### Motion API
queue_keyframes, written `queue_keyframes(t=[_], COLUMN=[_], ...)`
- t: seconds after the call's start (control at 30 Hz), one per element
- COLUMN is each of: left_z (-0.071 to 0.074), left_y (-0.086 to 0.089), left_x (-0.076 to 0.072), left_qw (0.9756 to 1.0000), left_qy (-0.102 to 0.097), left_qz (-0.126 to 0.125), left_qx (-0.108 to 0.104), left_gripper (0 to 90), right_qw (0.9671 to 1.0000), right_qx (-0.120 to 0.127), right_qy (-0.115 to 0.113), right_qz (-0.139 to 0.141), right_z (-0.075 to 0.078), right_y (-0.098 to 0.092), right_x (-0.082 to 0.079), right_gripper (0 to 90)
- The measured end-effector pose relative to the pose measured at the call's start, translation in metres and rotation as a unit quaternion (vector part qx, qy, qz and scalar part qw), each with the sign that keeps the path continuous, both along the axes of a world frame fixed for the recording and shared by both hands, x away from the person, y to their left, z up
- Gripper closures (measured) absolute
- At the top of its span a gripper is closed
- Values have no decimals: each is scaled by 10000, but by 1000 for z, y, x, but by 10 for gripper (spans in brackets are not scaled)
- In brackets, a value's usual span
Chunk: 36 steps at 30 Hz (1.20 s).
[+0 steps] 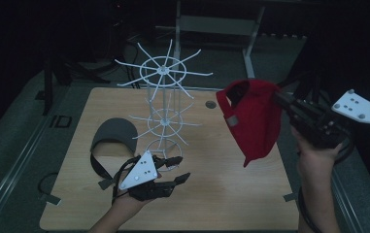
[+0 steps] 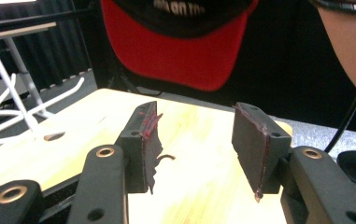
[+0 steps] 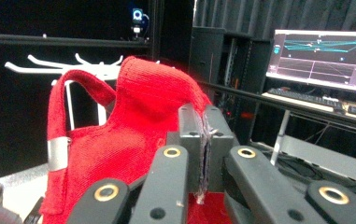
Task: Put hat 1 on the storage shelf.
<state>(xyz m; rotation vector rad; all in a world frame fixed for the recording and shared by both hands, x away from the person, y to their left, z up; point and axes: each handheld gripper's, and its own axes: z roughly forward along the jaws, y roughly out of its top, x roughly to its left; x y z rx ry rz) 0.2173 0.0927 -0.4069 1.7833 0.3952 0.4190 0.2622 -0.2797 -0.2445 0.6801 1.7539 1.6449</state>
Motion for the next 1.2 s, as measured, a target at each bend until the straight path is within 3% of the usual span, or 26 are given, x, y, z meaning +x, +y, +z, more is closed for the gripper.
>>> queue_keyframes(t=[0.37,0.57,0.83,1.2], left_z=[-6,-8,-11,-15], left_y=[4,3,5,8], left_x=[1,2,2,0], left_qw=[10000,10000,9999,9998], left_qy=[24,49,94,134], left_qz=[54,58,61,109], left_qx=[9,13,15,29], left_gripper=[516,516,516,516], right_qw=[9996,9996,9995,9987], right_qx=[56,17,-209,-361], right_qy=[-57,53,173,352], right_qz=[-276,-279,-167,23], right_z=[17,21,11,-18], right_y=[15,27,38,39], right_x=[32,46,51,50], right_gripper=[887,887,887,885])
